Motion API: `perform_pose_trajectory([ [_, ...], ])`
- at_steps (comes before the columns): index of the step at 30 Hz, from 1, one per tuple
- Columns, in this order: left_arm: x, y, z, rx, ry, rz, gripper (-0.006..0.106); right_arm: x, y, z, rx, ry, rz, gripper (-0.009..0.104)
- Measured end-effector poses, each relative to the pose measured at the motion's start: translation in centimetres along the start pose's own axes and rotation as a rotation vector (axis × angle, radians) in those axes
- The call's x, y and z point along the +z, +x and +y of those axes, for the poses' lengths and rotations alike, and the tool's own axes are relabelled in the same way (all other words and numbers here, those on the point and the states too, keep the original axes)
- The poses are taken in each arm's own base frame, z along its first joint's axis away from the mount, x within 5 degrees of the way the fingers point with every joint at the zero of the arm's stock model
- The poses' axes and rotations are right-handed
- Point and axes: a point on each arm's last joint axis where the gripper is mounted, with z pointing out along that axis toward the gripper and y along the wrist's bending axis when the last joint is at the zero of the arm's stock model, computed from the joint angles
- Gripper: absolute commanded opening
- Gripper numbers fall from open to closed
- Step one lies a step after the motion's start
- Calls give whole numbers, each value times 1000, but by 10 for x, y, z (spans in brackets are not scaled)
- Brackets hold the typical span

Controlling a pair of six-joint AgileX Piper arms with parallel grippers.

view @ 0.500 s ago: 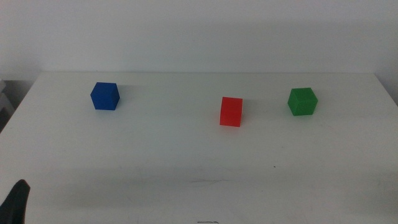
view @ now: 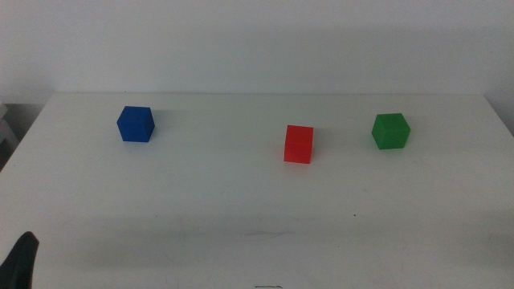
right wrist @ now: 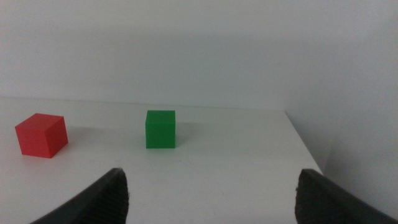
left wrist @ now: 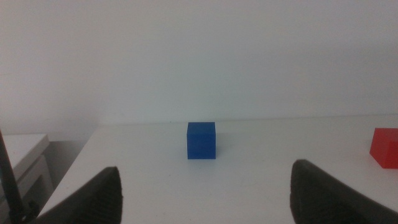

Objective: Stack red cubes first, then green, then blue cubes in a specific spot.

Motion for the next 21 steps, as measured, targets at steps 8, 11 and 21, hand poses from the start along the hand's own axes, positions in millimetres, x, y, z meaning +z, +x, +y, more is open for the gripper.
perform_pose_trajectory([
  [8,0,0,0,0,0,0,91,28,-77,-3,31,-24,226,84],
  [11,0,0,0,0,0,0,91,44,-104,-2,52,-56,397,84],
  [21,0,0,0,0,0,0,91,79,-141,8,123,-187,693,84],
])
